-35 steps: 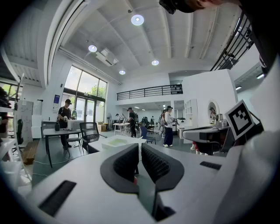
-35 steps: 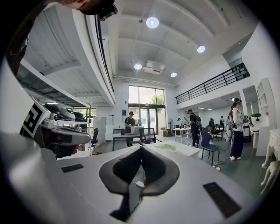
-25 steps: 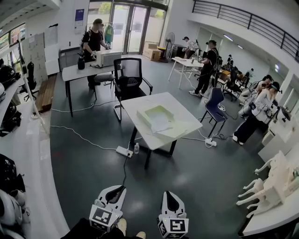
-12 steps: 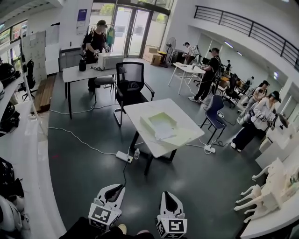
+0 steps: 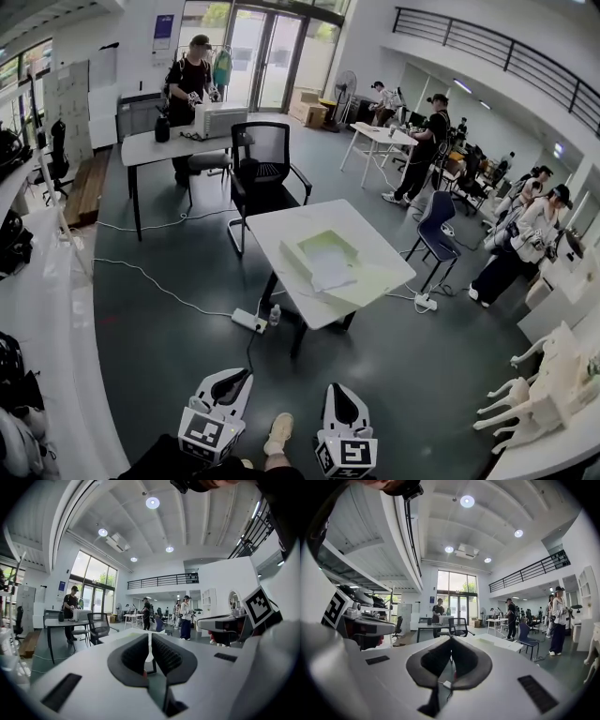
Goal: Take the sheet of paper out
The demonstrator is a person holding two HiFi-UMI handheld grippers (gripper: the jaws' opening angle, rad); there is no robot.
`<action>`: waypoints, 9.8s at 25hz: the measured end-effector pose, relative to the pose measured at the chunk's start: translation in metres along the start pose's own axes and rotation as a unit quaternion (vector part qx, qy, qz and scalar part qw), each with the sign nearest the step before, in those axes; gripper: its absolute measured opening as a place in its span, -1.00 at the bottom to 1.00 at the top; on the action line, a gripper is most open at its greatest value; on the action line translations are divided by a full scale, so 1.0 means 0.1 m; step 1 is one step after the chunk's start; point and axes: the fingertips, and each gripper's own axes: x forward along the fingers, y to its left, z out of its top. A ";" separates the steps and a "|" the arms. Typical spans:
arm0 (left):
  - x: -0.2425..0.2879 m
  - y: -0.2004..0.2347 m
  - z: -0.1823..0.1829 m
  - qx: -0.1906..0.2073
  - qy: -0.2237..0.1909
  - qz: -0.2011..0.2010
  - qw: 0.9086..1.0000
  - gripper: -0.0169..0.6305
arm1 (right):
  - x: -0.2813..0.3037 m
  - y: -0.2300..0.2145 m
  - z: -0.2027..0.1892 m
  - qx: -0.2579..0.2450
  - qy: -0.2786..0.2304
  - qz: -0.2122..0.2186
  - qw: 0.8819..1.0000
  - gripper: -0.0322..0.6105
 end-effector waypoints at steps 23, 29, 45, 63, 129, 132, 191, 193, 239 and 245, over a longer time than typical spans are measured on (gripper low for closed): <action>3.01 0.78 0.39 -0.004 0.017 0.053 0.998 -0.83 | 2.93 -1.76 0.14 0.010 0.022 0.064 0.998 -0.85; 3.45 0.85 0.42 0.000 0.012 0.054 0.998 -0.83 | 3.24 -2.01 0.12 0.015 0.025 0.068 0.997 -0.85; 4.04 0.74 0.56 0.031 0.028 0.013 0.999 -0.83 | 3.46 -2.49 0.07 0.049 0.021 0.022 0.998 -0.85; 6.12 1.48 0.80 0.056 0.052 -0.167 0.983 -0.83 | 4.99 -3.30 0.17 0.088 0.042 -0.151 0.984 -0.85; 8.10 1.78 -0.85 0.031 0.214 -0.335 0.917 -0.83 | 6.48 -3.96 -2.63 0.317 0.308 -0.246 0.863 -0.13; 8.13 1.79 -0.87 0.029 0.215 -0.332 0.918 -0.83 | 6.53 -3.96 -2.67 0.318 0.310 -0.243 0.862 -0.16; 6.76 1.45 0.20 0.030 0.108 -0.259 0.959 -0.83 | 5.48 -3.81 -0.83 0.175 0.187 -0.236 0.938 -0.85; 6.58 1.42 0.26 0.032 0.098 -0.255 0.962 -0.83 | 5.32 -3.74 -0.69 0.169 0.169 -0.236 0.942 -0.85; 4.24 0.93 0.31 0.043 0.050 -0.243 0.968 -0.83 | 2.98 -2.11 -0.16 0.121 0.072 -0.224 0.964 -0.85; 4.24 0.91 0.28 0.043 0.052 -0.245 0.967 -0.83 | 2.98 -2.12 -0.18 0.123 0.072 -0.223 0.964 -0.85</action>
